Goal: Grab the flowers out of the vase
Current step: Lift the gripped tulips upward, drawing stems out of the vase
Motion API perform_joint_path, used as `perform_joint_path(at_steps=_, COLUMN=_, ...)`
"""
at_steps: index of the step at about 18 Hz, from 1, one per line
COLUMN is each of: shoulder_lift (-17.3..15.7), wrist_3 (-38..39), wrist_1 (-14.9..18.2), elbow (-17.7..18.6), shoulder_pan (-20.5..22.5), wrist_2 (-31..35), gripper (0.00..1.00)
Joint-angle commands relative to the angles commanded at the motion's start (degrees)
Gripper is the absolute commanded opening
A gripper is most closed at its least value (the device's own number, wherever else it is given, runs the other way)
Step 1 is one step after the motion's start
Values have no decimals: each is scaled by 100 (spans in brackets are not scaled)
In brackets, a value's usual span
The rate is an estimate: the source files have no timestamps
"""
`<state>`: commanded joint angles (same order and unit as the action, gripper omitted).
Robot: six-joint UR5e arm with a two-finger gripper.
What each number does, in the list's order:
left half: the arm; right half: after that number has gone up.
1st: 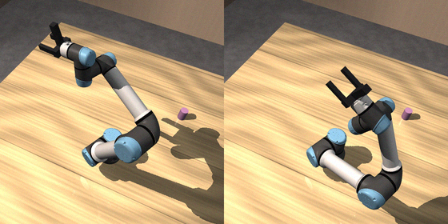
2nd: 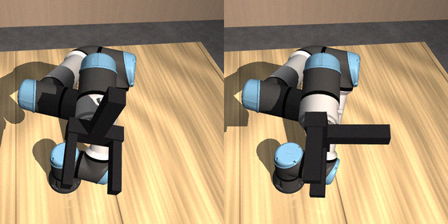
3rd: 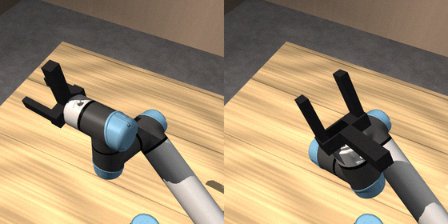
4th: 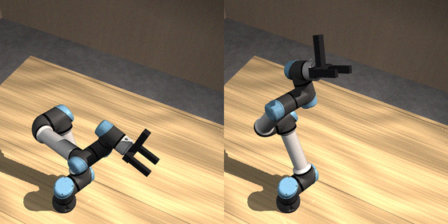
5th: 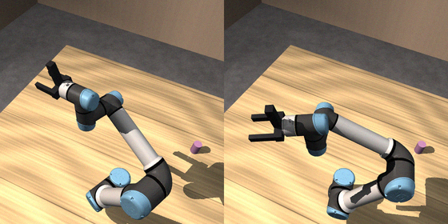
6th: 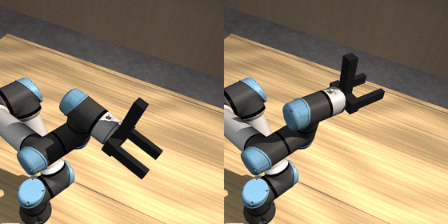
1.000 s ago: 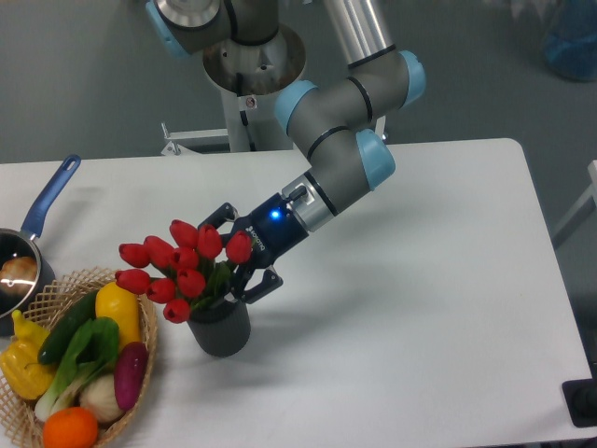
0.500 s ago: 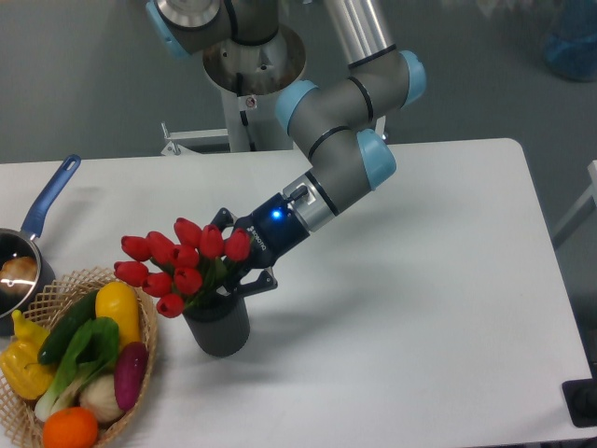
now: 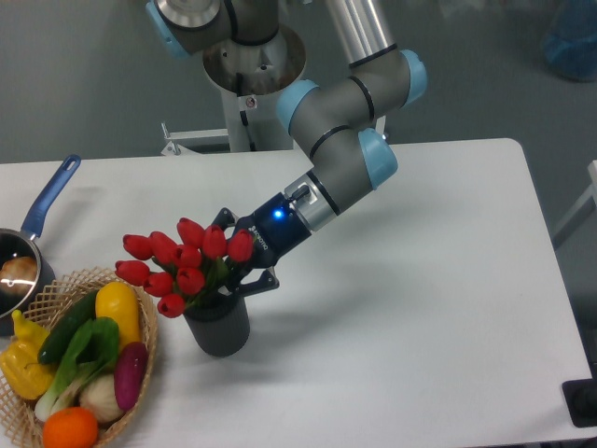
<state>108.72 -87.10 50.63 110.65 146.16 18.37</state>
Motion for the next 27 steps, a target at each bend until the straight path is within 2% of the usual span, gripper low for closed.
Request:
perform_joint_path(at_steps=14, shoulder_lift=-61, wrist_3=18, wrist_1=9, elbow=0, shoulder_pan=53, wrist_2=-255, gripper=40)
perform_joint_path(at_steps=21, shoulder_lift=-351, wrist_3=500, wrist_1=9, elbow=-9, shoulder_pan=97, wrist_2=-255, gripper=40)
perform_joint_path(at_steps=27, shoulder_lift=-413, wrist_3=633, wrist_1=9, elbow=-26, shoulder_pan=97, wrist_2=-351, gripper=40)
